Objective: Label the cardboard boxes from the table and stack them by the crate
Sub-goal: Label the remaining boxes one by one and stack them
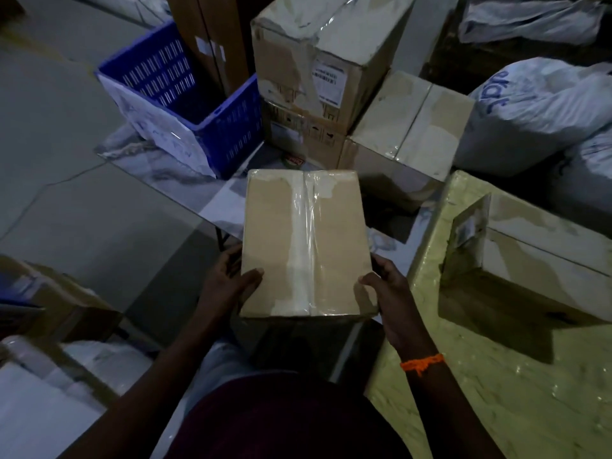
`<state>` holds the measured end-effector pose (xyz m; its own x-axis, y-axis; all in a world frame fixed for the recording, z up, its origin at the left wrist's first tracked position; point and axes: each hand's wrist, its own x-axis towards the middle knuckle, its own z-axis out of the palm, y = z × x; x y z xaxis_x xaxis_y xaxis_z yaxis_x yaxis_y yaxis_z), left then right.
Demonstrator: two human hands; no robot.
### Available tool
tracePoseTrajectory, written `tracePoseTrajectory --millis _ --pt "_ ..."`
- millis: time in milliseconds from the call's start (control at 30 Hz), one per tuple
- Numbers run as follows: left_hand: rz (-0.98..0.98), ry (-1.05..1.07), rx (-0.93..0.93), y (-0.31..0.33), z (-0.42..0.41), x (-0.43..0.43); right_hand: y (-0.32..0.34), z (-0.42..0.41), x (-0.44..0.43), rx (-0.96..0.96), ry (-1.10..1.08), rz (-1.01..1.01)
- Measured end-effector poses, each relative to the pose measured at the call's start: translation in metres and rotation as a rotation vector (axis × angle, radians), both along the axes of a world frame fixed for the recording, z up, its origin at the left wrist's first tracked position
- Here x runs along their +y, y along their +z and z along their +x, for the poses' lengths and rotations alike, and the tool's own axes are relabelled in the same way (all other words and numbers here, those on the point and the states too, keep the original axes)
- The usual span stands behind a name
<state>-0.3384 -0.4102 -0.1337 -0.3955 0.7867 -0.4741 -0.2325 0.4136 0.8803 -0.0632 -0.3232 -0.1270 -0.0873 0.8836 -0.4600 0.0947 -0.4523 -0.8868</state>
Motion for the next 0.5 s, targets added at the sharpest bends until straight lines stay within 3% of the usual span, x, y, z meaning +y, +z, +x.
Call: tracePoseTrajectory --millis 333,500 --pt "-0.025 -0.010 0.120 -0.006 -0.009 0.025 -0.006 0.000 0.018 -0.101 0.043 0.074" --pt "-0.038 -0.189 0.259 0.017 -0.020 0.061 -0.005 -0.019 0.057 -0.166 0.123 0.138"
